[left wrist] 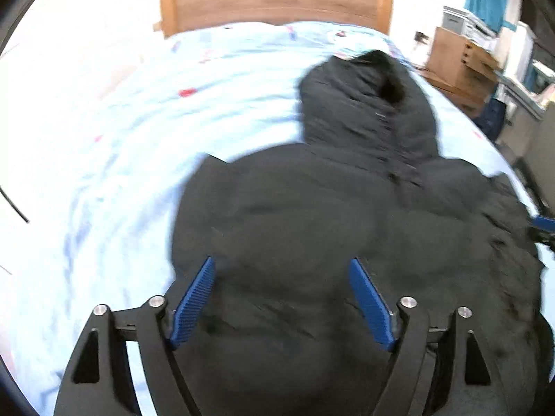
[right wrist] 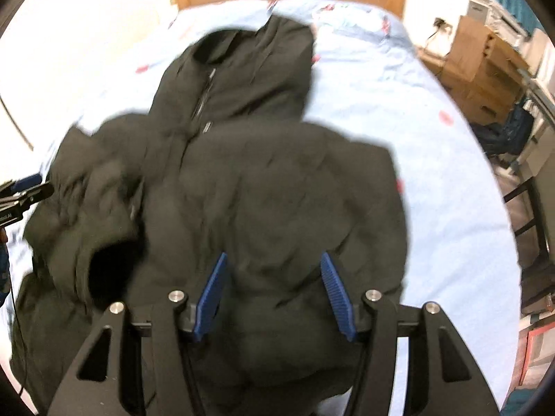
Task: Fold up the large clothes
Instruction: 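Grasp the black jacket hood with both grippers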
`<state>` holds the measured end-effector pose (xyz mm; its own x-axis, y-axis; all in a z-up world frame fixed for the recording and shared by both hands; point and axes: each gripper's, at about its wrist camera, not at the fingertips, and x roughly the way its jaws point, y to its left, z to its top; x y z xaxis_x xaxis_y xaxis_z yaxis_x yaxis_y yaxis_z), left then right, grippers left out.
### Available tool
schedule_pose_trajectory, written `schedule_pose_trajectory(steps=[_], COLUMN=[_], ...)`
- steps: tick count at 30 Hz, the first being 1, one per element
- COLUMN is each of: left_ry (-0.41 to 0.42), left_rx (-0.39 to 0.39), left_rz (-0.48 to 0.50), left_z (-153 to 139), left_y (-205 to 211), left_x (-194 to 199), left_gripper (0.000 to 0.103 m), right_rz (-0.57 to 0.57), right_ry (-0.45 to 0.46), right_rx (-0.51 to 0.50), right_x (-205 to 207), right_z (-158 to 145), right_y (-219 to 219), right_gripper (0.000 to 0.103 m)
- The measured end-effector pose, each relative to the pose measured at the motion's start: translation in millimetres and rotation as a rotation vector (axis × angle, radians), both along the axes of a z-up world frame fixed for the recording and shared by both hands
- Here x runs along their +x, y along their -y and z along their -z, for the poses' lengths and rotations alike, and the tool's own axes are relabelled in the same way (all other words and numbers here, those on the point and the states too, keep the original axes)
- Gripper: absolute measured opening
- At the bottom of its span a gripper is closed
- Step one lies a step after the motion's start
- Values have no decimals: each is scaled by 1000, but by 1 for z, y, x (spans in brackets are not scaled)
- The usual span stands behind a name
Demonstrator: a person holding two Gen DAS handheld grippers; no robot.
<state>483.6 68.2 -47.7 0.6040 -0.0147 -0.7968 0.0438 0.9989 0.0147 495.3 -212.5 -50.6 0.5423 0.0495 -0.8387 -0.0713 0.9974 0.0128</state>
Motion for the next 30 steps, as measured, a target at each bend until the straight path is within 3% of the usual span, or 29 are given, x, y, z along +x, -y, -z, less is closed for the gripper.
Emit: schedule_pose_trajectory(steps=[5, 9, 14, 18, 22, 24, 28, 30], left_ry=[-58, -117, -83, -14, 29, 56, 49, 13], left_rx=[25, 33, -8, -65, -127, -110, -149, -205], left_rz=[-16, 3, -20, -20, 5, 25, 68, 82], left_z=[37, 63, 30, -13, -45, -52, -51, -40], left_y=[-9, -5, -14, -18, -18, -10, 9, 20], left_x=[30, 32, 28, 47, 107, 146, 212, 247], left_gripper=[84, 87, 87, 88, 93, 93, 94, 94], right_rz=[26, 2, -4, -33, -49, -41, -39, -18], right_ry=[-32, -96, -110, -25, 67, 93, 126, 115], right_rx=[-37, -38, -25, -9, 35, 80, 163, 231], right_x=[25, 26, 26, 34, 82, 123, 193, 227], right_z=[26, 59, 46, 6, -28, -39, -46, -39], right_y=[6, 3, 7, 8, 12, 14, 16, 20], right_gripper=[55, 55, 55, 55, 61, 64, 71, 72])
